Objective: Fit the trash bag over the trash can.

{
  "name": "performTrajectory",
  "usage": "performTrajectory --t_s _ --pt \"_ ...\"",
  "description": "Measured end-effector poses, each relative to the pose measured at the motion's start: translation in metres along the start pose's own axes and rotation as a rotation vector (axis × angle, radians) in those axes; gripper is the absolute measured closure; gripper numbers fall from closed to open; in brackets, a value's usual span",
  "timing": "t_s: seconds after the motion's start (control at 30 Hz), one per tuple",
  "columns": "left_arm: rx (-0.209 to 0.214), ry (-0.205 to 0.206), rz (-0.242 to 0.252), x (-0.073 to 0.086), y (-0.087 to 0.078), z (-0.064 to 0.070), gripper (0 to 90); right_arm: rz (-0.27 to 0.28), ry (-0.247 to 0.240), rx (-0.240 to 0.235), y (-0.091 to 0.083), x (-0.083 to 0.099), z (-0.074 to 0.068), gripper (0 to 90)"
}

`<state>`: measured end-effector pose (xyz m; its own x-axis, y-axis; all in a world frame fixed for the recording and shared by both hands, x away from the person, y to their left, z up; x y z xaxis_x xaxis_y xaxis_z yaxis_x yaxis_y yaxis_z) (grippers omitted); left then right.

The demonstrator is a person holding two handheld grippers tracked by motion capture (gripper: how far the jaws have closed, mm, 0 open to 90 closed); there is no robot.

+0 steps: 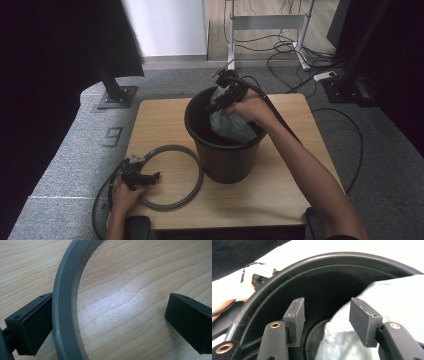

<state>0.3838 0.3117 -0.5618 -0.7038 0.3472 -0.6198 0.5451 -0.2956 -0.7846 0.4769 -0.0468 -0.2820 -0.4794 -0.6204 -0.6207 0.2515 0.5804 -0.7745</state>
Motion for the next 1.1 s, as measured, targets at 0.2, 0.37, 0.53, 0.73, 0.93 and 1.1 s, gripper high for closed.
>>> performTrajectory --t_s 0.2,0.37,0.53,0.73,0.93,1.1 --pt "0.0 0.0 0.0 0.0 0.0 0.0 0.0 0.013 0.018 0.097 -0.028 0.006 0.017 41.2" --pt "0.0 0.0 0.0 0.0 0.0 0.0 0.0 0.006 0.039 0.151 -0.043 0.015 0.027 40.5" --pt "0.0 0.0 0.0 0.0 0.0 0.0 0.0 0.003 0.08 0.208 -0.055 0.036 0.047 40.4" --pt "-0.001 -0.001 0.0 0.0 0.0 0.0 0.0 0.013 0.117 0.317 -0.064 0.061 0.068 42.4" --pt "-0.001 -0.002 0.001 0.0 0.0 0.0 0.0 -0.024 0.107 0.306 -0.056 0.08 0.072 70.0" --pt "-0.002 -0.002 0.001 0.0 0.0 0.0 0.0 -0.013 0.085 0.357 -0.061 0.074 0.067 77.3"
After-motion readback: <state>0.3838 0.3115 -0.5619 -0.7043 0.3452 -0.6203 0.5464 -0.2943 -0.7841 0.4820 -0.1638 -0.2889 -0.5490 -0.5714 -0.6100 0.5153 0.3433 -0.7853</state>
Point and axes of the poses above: each handheld gripper's, and its own axes: y roughly forward along the jaws, x roughly out of its underside, z roughly to its right, the point moved 2 cm from there along y, roughly forward along the jaws, and after that the axes turned 2 degrees about -z, right-handed, at the moved point
